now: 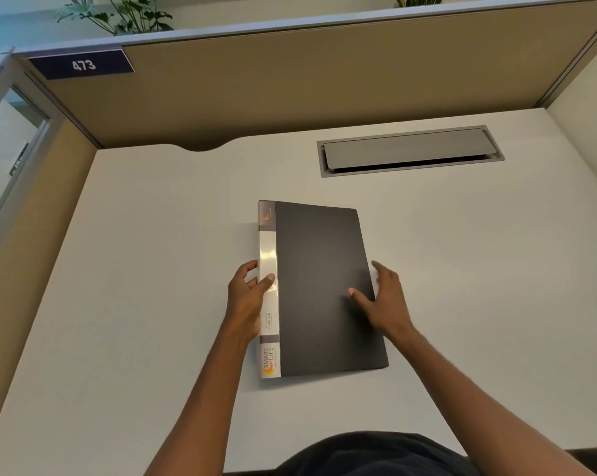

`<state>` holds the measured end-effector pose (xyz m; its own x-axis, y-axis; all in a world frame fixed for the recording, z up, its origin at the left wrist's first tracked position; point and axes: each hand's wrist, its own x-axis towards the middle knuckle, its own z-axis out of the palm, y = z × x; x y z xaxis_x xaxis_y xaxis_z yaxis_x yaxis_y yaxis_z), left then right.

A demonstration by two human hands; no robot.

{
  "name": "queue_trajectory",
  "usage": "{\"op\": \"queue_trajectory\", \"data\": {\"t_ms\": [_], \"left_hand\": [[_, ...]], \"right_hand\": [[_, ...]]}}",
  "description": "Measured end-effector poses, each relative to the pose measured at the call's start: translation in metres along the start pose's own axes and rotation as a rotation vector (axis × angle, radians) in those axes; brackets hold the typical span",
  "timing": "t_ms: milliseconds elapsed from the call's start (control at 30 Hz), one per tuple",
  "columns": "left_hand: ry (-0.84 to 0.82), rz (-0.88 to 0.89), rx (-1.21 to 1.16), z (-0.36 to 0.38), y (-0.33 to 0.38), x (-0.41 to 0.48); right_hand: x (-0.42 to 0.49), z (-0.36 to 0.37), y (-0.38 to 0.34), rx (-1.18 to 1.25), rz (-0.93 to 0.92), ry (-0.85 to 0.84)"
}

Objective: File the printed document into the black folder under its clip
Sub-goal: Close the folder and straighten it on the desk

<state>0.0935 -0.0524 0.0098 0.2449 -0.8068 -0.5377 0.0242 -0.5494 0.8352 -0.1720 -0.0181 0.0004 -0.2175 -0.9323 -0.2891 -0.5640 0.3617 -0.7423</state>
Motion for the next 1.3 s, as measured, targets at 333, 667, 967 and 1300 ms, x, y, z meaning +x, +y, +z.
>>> {"op": "queue_trajectory", "data": {"t_ms": [333, 667, 967, 1300], "left_hand": [[-0.032, -0.102, -0.104, -0.008, -0.009, 0.003], [0.103, 0.104, 0.179, -0.032, 0.005, 0.021], [0.280, 0.183, 0.375, -0.045, 0.056, 0.074], [0.279, 0.178, 0.460, -0.035, 0.121, 0.160]], "right_hand": [[0.013, -0.007, -0.012, 0.324, 0.224, -0.062], [0.032, 0.019, -0.052, 0.149, 0.114, 0.049], [0.078, 0.054, -0.102, 0.064, 0.050, 0.035], [0.171, 0.068, -0.153, -0.019, 0.030, 0.048]]}}
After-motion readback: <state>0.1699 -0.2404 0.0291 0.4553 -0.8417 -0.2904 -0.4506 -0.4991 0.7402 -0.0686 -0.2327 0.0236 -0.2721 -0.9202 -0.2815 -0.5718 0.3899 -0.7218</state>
